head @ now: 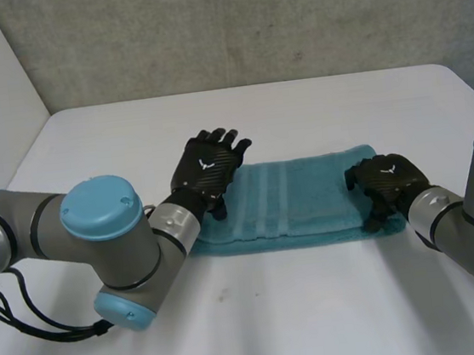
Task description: Fold the laundry
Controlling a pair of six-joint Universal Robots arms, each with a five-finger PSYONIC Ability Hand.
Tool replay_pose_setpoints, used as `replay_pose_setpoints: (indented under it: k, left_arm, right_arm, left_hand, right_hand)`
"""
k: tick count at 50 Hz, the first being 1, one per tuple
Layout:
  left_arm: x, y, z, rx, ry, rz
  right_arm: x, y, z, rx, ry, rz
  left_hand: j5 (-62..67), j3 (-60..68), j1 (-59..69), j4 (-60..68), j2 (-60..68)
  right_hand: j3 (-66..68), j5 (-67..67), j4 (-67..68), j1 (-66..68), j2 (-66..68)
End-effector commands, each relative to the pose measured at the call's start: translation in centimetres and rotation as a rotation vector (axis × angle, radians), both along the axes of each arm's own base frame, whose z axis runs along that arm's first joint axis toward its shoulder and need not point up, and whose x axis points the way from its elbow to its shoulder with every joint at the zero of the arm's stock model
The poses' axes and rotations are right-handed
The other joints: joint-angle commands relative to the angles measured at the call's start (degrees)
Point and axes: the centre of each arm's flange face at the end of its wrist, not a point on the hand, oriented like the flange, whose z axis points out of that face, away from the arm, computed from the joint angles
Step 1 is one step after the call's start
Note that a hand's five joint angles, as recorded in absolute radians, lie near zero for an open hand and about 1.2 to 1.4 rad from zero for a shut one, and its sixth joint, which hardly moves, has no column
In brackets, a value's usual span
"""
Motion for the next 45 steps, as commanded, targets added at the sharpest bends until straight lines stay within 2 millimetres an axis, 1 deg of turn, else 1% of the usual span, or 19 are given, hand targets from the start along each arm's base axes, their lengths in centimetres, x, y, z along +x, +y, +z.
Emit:
replay_pose_setpoints:
  k: [1,2,4,8,11,13,14,17,21,24,26,27,29,32,34,35,36,43,45]
  left_arm:
    - [1.6,-0.3,-0.8,0.033,-0.032,0.086]
    - [2.3,-0.5,-0.8,0.041,-0.040,0.111]
    - [2.9,-0.6,-0.6,0.044,-0.044,0.131]
    - [4.0,-0.4,-0.5,0.053,-0.052,0.153]
    - [4.8,0.0,0.1,0.052,-0.051,0.166]
    - [5.4,0.4,1.0,0.045,-0.043,0.177]
    - [5.4,0.4,1.0,0.045,-0.043,0.177]
    - [6.4,0.2,1.8,0.034,-0.035,0.203]
    - [7.8,0.3,2.9,0.019,-0.024,0.237]
    - [8.2,0.4,3.1,0.018,-0.023,0.248]
    - [9.3,0.0,3.7,0.011,-0.013,0.280]
    - [9.3,0.0,3.7,0.011,-0.013,0.280]
    - [10.2,-0.6,4.2,0.003,-0.003,0.311]
    - [10.5,-0.8,4.3,0.002,-0.001,0.320]
    - [10.8,-1.0,4.3,0.001,0.000,0.328]
    - [10.8,-1.0,4.3,0.001,0.000,0.328]
    - [10.8,-1.1,4.4,-0.002,0.002,0.330]
    - [10.5,-2.0,5.2,-0.034,0.022,0.330]
    - [9.9,-2.5,5.8,-0.056,0.040,0.321]
  right_arm:
    - [-0.8,-1.2,-2.1,0.016,0.015,-0.032]
    - [-1.0,-1.5,-2.1,0.004,0.025,-0.037]
    - [-1.2,-1.8,-1.9,-0.016,0.042,-0.036]
    - [-1.0,-2.5,-0.8,-0.084,0.088,-0.013]
    - [0.8,-3.2,1.5,-0.194,0.119,0.035]
    - [5.7,-1.7,4.6,-0.317,0.107,0.142]
    - [5.7,-1.7,4.6,-0.317,0.107,0.143]
    - [10.4,0.7,5.8,-0.351,0.095,0.255]
    - [16.3,4.8,4.5,-0.369,0.148,0.459]
    - [17.9,6.7,3.9,-0.392,0.185,0.536]
    - [19.9,10.0,0.9,-0.420,0.279,0.689]
    - [19.9,10.0,0.9,-0.420,0.280,0.690]
    - [20.7,11.7,-1.8,-0.431,0.355,0.758]
    - [20.8,11.6,-1.9,-0.439,0.362,0.748]
    - [21.0,11.0,-0.6,-0.450,0.338,0.668]
    - [21.0,11.0,-0.6,-0.450,0.338,0.668]
    - [21.1,10.5,0.6,-0.447,0.298,0.605]
    - [19.7,9.6,6.4,-0.341,-0.005,0.432]
    - [17.5,8.6,8.9,-0.297,-0.107,0.353]
  left_hand:
    - [-0.2,1.6,1.3,1.6,1.5]
    - [-0.2,1.6,1.3,1.6,1.5]
    - [-0.2,1.6,1.3,1.6,1.5]
    - [-0.2,1.6,1.3,1.6,1.5]
    - [-0.2,1.6,1.3,1.6,1.5]
    - [-0.3,1.5,1.1,1.4,1.4]
    - [-0.3,1.5,1.1,1.4,1.4]
    - [-0.5,1.3,1.0,1.3,1.2]
    - [-0.5,1.3,1.0,1.3,1.2]
    - [-0.5,1.3,1.0,1.3,1.2]
    - [-0.7,1.1,0.8,1.1,1.0]
    - [-0.7,1.1,0.8,1.1,1.0]
    - [-0.8,0.9,0.6,0.9,0.9]
    - [-0.8,0.9,0.6,0.9,0.9]
    - [-1.0,0.8,0.5,0.7,0.7]
    - [-1.0,0.8,0.5,0.7,0.7]
    - [-1.2,0.6,0.3,0.6,0.5]
    - [-1.3,0.4,0.1,0.4,0.4]
    - [-1.2,0.6,0.3,0.6,0.5]
  right_hand:
    - [29.0,29.9,29.0,33.2,29.0]
    - [44.6,45.5,44.6,48.8,44.6]
    - [50.2,51.1,50.2,54.4,50.2]
    - [50.2,51.2,50.2,54.4,50.2]
    - [50.2,51.2,50.2,54.4,50.2]
    - [50.2,51.2,50.2,54.4,50.2]
    - [50.2,51.2,50.2,54.4,50.2]
    - [50.2,51.2,50.2,54.4,50.2]
    - [50.2,51.2,50.2,54.4,50.2]
    - [50.2,51.2,50.2,54.4,50.2]
    - [50.2,51.2,50.2,54.4,50.2]
    - [50.2,51.2,50.2,54.4,50.2]
    - [50.2,51.2,50.2,54.4,50.2]
    - [46.3,47.2,46.3,50.5,46.3]
    - [-3.1,-2.1,-3.1,1.1,-3.1]
    - [-3.4,-2.4,-3.4,0.8,-3.3]
    - [-19.8,-18.8,-19.8,-15.6,-19.8]
    - [-19.8,-18.8,-19.8,-15.6,-19.8]
    - [-19.8,-18.8,-19.8,-15.6,-19.8]
